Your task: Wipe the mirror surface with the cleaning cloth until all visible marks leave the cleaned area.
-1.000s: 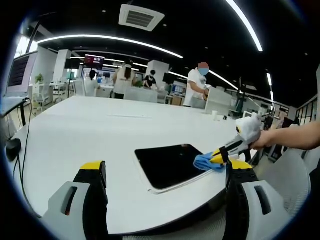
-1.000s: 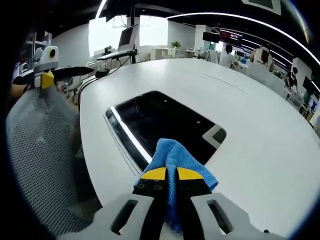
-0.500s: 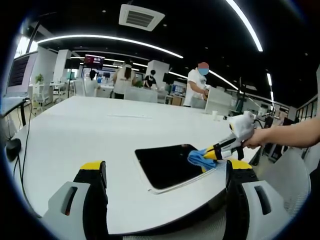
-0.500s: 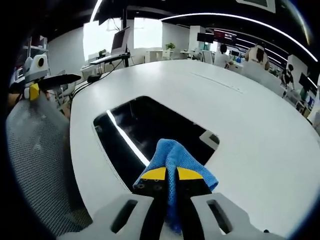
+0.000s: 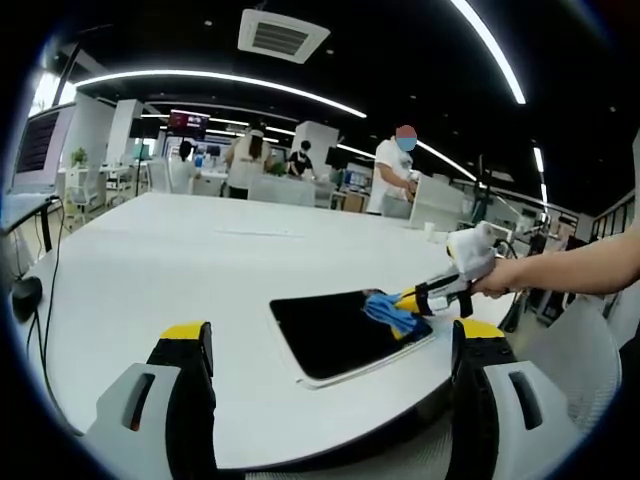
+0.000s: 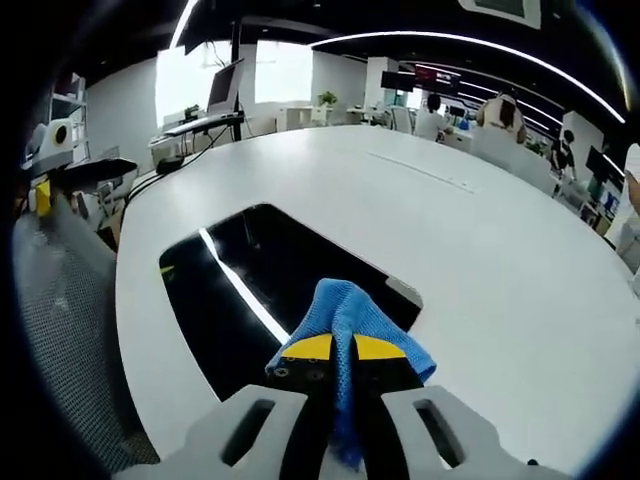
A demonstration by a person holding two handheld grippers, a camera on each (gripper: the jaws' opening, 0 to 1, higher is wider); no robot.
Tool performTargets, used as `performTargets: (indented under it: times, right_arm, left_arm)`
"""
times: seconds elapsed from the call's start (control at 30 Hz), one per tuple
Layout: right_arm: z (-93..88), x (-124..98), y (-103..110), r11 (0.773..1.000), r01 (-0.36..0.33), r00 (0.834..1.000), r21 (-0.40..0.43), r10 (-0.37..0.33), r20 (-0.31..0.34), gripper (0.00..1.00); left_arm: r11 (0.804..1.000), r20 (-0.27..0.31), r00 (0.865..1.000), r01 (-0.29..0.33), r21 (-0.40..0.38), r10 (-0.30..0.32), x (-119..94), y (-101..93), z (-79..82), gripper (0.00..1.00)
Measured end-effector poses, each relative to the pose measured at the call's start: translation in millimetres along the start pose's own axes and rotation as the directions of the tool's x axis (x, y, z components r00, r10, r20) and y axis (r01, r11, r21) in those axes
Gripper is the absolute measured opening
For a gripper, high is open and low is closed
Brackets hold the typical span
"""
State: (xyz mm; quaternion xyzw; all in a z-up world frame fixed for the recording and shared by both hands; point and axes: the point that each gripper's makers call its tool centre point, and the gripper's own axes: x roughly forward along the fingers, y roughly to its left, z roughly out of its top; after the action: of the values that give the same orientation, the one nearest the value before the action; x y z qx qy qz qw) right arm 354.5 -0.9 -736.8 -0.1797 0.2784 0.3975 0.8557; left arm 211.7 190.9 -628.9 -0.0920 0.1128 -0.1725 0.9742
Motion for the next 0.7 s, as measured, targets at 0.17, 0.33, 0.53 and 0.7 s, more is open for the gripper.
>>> performTargets:
  times: [0.17, 0.33, 0.53, 0.7]
  right_arm:
    - [5.2, 8.0, -9.0, 1.000, 0.021, 1.000, 0.006, -0.021, 0.003, 0.00]
    - [9.8, 16.0, -18.0, 0.999, 0.034, 0.999, 0.022, -0.035, 0.016, 0.00]
    - [15.8, 25.7, -27.1, 0.998, 0.055, 0.998, 0.034, -0.055, 0.014, 0.00]
    - [19.5, 30.1, -31.0, 0.997, 0.070, 0.997, 0.037, -0.071, 0.016, 0.01]
  left_arm:
    - [1.000, 0.000, 1.000, 0.000, 0.000, 0.000, 0.0, 0.1, -0.1, 0.98]
    - [1.000, 0.000, 1.000, -0.001, 0.000, 0.001, -0.1, 0.4, -0.3, 0.98]
    - [1.000, 0.000, 1.000, 0.000, 0.000, 0.000, -0.3, 0.3, -0.4, 0.98]
    - [1.000, -0.001, 1.000, 0.000, 0.000, 0.000, -0.2, 0.3, -0.6, 0.98]
